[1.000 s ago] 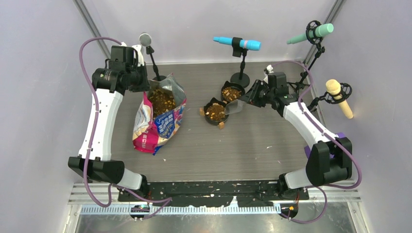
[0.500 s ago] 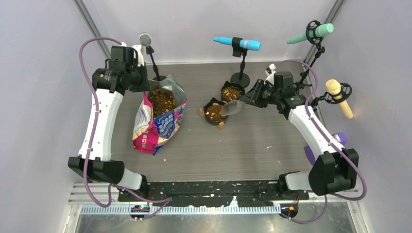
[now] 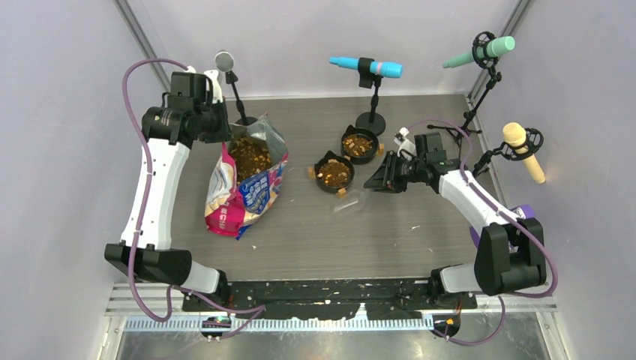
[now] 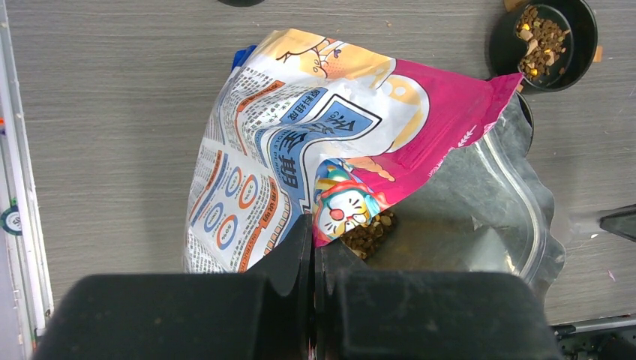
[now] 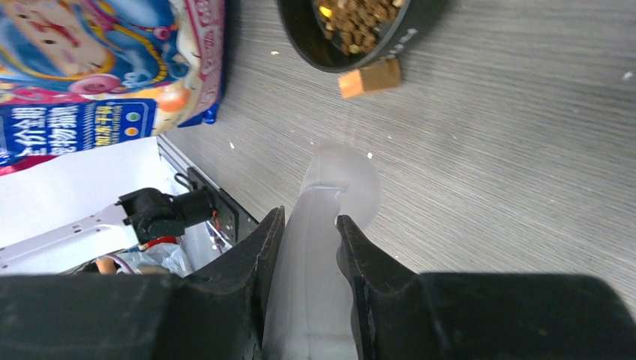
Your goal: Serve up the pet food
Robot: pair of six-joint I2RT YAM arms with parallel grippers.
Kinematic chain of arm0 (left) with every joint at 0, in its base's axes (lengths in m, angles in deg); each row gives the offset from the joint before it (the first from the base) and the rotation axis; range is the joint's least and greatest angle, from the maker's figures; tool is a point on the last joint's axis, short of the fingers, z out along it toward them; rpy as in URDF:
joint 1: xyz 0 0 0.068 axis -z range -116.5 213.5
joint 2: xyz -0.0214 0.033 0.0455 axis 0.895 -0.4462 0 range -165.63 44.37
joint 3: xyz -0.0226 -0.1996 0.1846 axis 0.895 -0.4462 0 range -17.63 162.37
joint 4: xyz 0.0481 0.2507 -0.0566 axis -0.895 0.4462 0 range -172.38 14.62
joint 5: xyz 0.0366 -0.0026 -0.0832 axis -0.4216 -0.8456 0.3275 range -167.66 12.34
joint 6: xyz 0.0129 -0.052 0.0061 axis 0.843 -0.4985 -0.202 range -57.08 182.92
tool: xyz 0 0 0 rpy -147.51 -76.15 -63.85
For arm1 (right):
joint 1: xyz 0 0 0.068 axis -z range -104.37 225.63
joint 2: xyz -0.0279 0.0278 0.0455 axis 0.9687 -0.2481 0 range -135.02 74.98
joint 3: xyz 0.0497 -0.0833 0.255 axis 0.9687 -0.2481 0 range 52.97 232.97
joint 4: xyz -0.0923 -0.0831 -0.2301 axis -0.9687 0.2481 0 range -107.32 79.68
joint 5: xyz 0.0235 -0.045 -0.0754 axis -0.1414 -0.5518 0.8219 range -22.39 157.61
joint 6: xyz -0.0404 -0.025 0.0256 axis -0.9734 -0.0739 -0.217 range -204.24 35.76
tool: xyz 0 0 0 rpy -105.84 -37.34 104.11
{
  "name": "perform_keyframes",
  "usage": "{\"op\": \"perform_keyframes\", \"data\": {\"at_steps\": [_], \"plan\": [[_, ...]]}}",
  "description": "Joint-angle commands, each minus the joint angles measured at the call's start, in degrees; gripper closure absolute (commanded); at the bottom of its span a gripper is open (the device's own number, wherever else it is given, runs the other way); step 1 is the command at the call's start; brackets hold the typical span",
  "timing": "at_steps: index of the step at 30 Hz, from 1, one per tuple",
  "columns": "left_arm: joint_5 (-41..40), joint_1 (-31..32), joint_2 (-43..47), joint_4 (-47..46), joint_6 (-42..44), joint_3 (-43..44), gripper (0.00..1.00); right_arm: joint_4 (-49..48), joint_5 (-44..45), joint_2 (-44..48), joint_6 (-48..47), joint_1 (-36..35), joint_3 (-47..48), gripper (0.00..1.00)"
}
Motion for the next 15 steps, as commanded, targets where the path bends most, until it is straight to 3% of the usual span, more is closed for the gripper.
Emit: {"op": "perform_keyframes", "data": {"at_steps": [1,5,8,15], "plan": [[0.99,-0.32,4.08,-3.07,0.59,0.70,1.00,-0.12,2.02,-2.73,-3.99,0.29,-0.28,0.95],[0.35,-0.32,5.08,-3.51,0.77,-0.30,1.00,2.57,6.15,-6.85,-7.93,1.33,3.03,0.93],[0.50,-0.32,5.38,-3.59,0.64,-0.73,1.00,4.68,6.68,-10.44,-11.86,1.58,6.86,0.82],[1.13,-0.32,5.33,-3.35,0.42,-0.66,1.00,4.98,16.95,-16.74,-13.95,1.81,14.65,0.81]]}}
